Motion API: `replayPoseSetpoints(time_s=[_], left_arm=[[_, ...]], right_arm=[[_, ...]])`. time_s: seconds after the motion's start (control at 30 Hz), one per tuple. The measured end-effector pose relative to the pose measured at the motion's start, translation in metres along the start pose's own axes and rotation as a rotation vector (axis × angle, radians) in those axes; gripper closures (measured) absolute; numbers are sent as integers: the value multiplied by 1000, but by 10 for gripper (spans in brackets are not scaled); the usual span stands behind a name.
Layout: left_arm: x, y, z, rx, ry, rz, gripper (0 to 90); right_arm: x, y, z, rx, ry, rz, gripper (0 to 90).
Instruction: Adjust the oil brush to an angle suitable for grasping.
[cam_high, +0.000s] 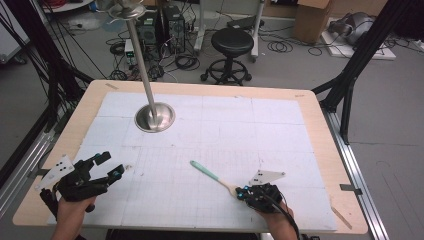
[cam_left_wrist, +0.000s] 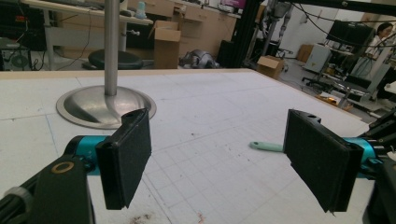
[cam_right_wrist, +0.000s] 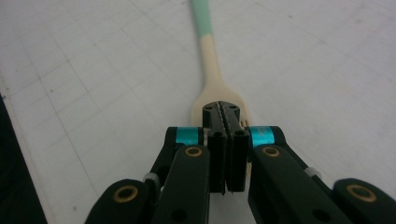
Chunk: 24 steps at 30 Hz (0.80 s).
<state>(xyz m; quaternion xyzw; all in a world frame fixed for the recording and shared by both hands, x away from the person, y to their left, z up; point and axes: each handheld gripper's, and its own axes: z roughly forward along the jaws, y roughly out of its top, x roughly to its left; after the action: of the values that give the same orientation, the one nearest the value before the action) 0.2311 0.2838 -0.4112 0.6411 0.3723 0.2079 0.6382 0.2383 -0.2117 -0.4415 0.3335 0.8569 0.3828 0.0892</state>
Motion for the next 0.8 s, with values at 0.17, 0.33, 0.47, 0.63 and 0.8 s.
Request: replayPoseSetpoints(time_s=[0.17, 0.33, 0.47, 0.63, 0.8], left_arm=[[0, 0, 0, 1, 0, 1, 240], [0, 0, 0, 0, 1, 1, 240], [0, 0, -1, -2, 3, -1, 240], [1, 0, -1, 1, 5, 1, 240], [0, 0, 0, 5, 5, -1, 240]], right_arm=[[9, 11, 13, -2, 30, -23, 899], [20, 23, 27, -4, 58, -44, 899], [28, 32, 35, -22, 90, -54, 897], [10, 29, 20, -87, -29, 55, 897], [-5, 18, 20, -52, -105, 109, 897]])
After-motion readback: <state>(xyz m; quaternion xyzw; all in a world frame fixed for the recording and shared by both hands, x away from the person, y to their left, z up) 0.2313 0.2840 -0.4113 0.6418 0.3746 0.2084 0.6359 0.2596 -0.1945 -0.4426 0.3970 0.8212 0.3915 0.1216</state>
